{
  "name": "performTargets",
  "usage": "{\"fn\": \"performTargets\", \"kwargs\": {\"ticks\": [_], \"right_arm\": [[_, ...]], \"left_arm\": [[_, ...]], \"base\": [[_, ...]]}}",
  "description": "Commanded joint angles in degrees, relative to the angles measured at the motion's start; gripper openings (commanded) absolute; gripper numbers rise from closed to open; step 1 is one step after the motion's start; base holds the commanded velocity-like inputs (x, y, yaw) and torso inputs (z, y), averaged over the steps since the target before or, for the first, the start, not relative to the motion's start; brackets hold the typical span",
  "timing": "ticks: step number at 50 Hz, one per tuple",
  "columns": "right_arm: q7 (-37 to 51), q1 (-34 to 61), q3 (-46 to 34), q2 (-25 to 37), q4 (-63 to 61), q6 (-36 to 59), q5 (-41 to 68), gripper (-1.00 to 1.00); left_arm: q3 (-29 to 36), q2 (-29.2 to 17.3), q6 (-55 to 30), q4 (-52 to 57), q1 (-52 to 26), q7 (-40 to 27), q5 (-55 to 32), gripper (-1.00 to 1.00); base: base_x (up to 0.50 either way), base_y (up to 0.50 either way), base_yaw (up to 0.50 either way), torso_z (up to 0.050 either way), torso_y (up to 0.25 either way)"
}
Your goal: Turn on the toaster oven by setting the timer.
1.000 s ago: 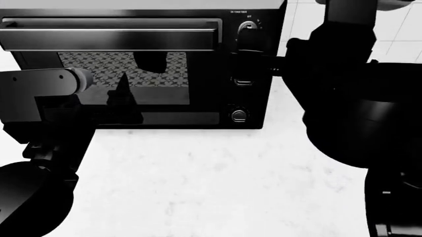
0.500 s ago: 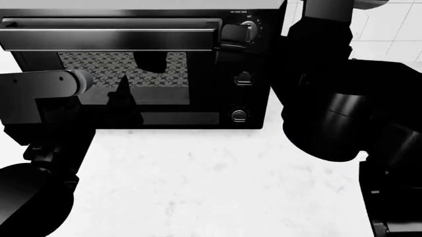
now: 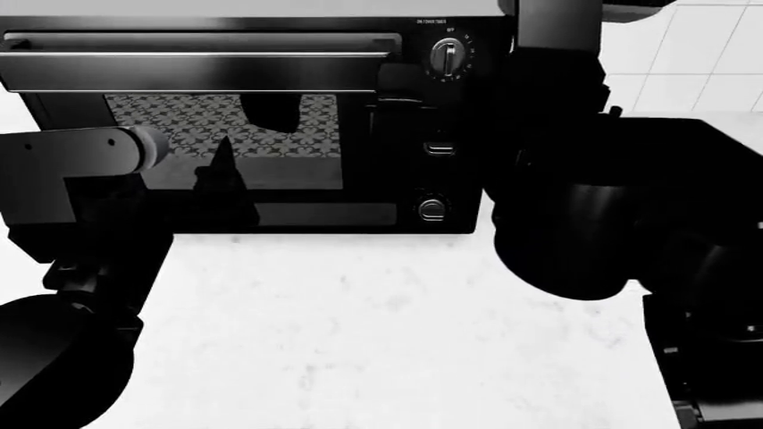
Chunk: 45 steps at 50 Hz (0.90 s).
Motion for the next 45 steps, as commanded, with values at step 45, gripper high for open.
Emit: {"fn": "performTargets", "kwargs": {"ticks": [45], "right_arm": [[-1.83, 1.00, -2.78, 1.38, 0.36, -0.81, -1.45, 1.00]], "left_arm": [[0.25, -1.26, 1.29, -0.57, 0.40, -2.11, -2.55, 1.00]], "base": [[0.00, 0.00, 0.00, 0.000, 0.000]]}}
